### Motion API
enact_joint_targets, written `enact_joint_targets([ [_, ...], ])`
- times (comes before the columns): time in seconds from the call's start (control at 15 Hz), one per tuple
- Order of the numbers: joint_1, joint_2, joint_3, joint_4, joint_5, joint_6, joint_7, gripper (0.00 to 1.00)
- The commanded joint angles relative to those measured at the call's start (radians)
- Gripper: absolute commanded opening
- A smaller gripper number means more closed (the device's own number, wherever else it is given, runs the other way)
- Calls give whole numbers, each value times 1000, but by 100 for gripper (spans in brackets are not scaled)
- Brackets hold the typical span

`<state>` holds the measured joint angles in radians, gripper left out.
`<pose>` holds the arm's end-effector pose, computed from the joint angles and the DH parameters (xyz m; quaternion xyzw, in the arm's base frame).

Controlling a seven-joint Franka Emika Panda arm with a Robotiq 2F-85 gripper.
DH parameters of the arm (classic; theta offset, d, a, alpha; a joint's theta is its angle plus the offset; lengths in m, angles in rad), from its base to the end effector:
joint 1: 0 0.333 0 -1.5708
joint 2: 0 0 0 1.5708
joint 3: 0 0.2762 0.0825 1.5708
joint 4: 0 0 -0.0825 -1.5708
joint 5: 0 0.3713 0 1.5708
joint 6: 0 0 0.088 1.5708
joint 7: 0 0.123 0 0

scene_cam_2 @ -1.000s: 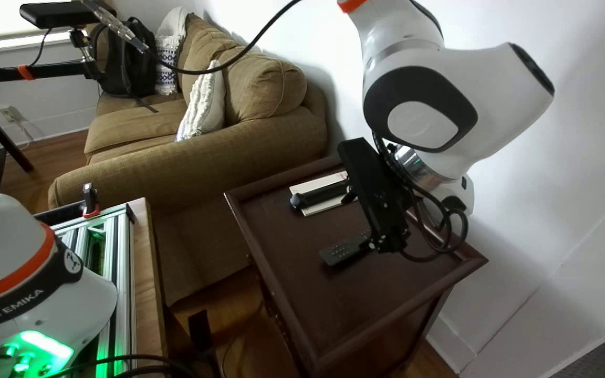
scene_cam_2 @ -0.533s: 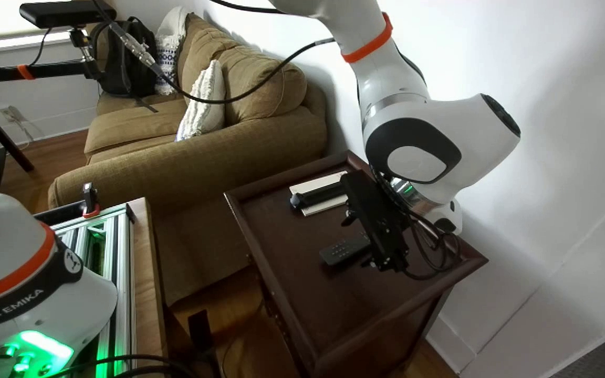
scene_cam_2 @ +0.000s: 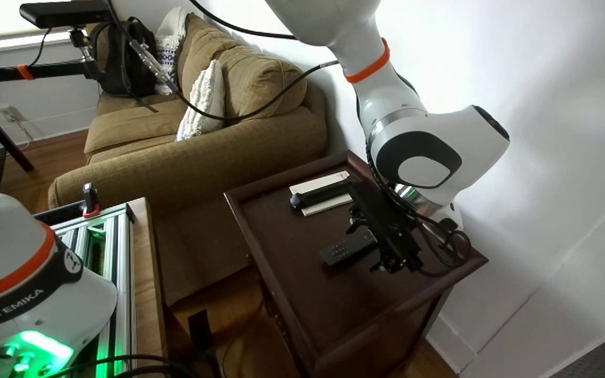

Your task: Turn the black remote over

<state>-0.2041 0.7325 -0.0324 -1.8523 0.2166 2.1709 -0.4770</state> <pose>0.5316 -0.1180 0.0642 -0.9761 -0.0412 0.1686 0.1305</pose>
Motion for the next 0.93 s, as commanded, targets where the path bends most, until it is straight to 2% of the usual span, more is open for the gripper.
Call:
enact_joint_targets([
  [0.0,-24,63,37,62,-28,12,3,100],
  [0.07,-23,70,40,70,-28,7,6,100],
  [0.13,-24,79,44,78,-27,5,6,93],
  [0.2,-24,86,47,86,-28,4,5,75],
  [0.53,-26,116,56,121,-31,-14,3,36],
  [0.6,-27,118,58,127,-30,-19,1,62],
  [0.67,-28,114,61,128,-29,-26,-1,76],
  [0.73,-29,116,62,131,-28,-24,-2,77],
  [0.87,-32,122,63,140,-28,-26,-3,90],
])
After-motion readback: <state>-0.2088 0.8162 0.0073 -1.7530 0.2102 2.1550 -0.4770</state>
